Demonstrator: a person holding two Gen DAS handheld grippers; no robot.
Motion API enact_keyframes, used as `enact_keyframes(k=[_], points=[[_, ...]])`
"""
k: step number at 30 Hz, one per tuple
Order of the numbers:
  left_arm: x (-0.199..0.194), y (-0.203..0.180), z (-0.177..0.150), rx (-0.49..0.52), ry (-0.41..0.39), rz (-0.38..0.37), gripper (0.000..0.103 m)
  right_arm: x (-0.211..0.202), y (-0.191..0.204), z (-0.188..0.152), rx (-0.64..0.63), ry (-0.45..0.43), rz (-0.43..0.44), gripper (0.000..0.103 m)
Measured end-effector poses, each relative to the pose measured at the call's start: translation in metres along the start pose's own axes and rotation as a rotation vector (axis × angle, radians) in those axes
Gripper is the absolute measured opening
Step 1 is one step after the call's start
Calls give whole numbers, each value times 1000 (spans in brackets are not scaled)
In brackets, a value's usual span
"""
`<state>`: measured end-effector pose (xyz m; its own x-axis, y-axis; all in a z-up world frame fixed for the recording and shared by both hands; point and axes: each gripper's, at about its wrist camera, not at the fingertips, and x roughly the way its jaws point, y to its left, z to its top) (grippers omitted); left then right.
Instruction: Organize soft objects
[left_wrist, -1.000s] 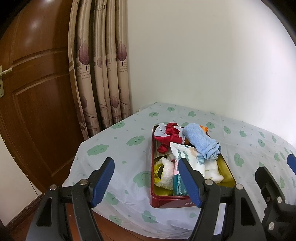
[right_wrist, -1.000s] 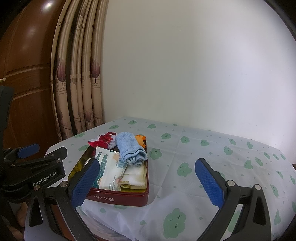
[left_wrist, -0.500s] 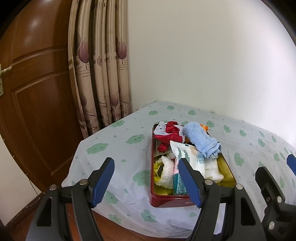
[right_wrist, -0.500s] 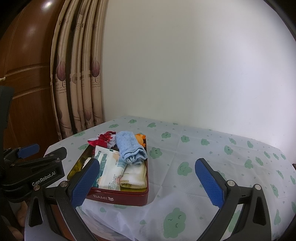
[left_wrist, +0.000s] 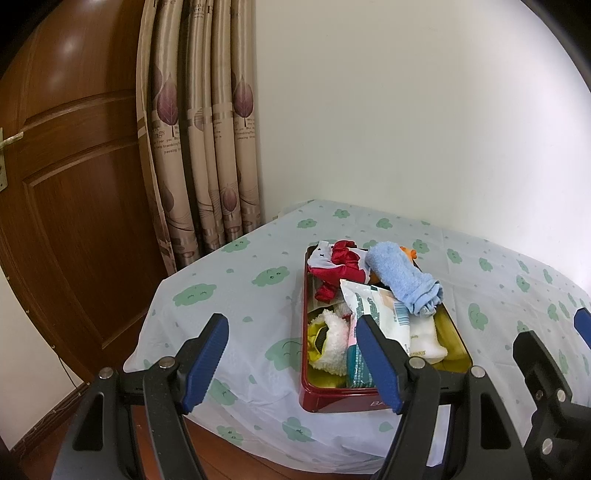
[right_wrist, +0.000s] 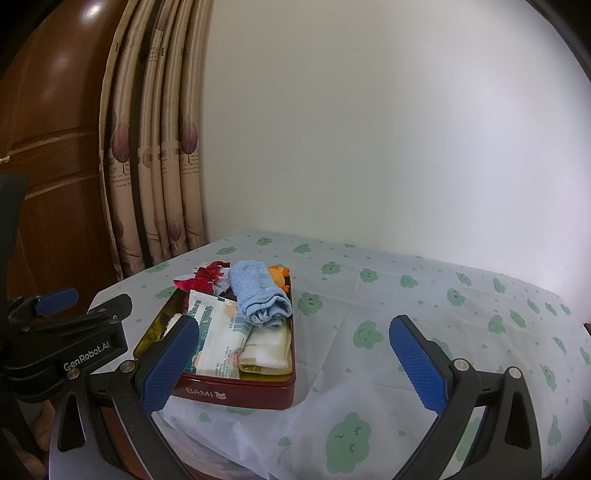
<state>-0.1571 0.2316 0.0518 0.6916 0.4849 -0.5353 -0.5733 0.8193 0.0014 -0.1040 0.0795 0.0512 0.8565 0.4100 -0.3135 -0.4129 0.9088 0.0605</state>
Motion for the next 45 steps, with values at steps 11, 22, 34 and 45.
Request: enact_keyframes(k=[11,22,34,45], points=[[0,0,0,-1,1,-2,74,-4,4,-3,-16,-5,7,102],[0,-1,0,1,4,2,73,-4,5,-1,-17,-2,4,102],[0,0,-1,0,5,2,74,-1,0,2,9,4,-10,102],[3,1,-1,2,16,1,74,1,-1,2,16,12,-10,102]])
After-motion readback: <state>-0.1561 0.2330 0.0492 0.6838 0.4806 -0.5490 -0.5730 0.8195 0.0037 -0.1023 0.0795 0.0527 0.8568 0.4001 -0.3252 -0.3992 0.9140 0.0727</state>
